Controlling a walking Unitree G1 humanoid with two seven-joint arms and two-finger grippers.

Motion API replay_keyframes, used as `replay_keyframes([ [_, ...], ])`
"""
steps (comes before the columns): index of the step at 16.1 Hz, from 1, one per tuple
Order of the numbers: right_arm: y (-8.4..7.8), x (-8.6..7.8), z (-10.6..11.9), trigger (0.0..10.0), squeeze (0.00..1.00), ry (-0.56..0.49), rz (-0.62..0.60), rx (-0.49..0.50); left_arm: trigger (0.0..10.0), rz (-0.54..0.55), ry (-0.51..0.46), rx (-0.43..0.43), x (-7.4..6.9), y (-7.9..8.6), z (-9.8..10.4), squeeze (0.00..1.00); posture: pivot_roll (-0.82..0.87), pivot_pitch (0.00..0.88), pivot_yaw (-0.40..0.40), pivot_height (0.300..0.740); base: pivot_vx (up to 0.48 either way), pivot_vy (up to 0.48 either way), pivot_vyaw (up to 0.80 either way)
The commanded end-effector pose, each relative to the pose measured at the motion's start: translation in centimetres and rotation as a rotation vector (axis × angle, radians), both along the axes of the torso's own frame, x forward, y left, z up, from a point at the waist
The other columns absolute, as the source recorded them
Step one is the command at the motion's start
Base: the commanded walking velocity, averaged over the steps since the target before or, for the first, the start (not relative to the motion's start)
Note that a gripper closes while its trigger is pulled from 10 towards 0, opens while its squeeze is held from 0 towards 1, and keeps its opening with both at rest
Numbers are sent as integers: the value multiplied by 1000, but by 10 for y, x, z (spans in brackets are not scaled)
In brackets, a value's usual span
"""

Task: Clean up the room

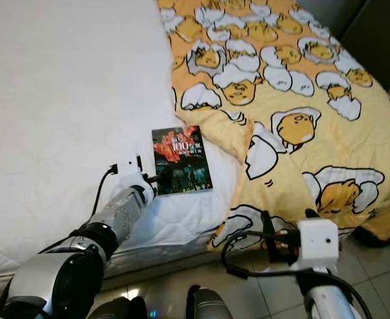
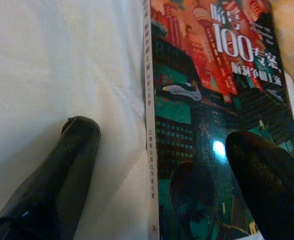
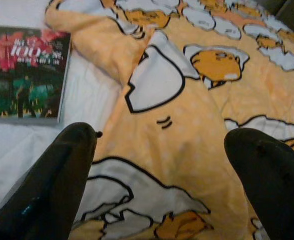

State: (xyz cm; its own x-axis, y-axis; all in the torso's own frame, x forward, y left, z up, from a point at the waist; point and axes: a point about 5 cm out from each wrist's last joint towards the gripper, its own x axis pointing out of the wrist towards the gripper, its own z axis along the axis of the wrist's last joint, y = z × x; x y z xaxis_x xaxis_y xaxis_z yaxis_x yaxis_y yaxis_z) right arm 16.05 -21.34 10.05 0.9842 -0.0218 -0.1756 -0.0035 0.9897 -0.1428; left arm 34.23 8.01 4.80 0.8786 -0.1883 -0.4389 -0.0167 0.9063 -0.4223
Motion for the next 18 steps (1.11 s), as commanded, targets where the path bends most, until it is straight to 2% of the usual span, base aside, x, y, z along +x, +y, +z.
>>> replay_keyframes([
  [1,-8,-5,3,10000,0,14,-30,-10,10000,-14,50,-48,-9,-12,-9,0,-380,238,-97,740,0,0,0],
  [2,-8,-8,2,10000,0,21,-32,-9,10000,-10,51,-77,-9,-15,-9,0,-379,238,-97,740,0,0,0],
  [5,-3,-11,3,10000,0,37,-27,-5,10000,-36,72,-32,-14,-21,-13,0,-373,241,-93,740,0,0,0],
  [6,-3,-11,2,10000,0,41,-28,-3,4627,-43,88,-65,-16,-23,-15,0,-371,238,-95,740,0,0,0],
  [7,-2,-11,2,10000,0,44,-28,-3,0,-41,93,-85,-17,-25,-16,0,-371,238,-95,740,0,0,0],
  [9,-1,-10,1,10000,0,53,-25,-1,0,-67,92,-149,-19,-33,-15,0,-363,234,-99,740,0,0,0],
  [11,1,-9,0,10000,0,57,-18,4,0,-204,31,-177,-20,-53,-6,0,-350,235,-100,740,0,0,0],
  [15,3,-7,-2,10000,0,62,-17,11,0,-223,30,-201,-22,-56,-7,0,-346,248,-97,740,0,0,0],
  [17,4,-10,-4,10000,0,70,-25,17,0,-289,8,-182,-26,-64,-8,0,-346,258,-94,740,0,0,0],
  [18,5,-12,-5,10000,0,73,-25,18,0,-284,7,-169,-26,-63,-9,0,-346,260,-92,740,0,0,0],
])
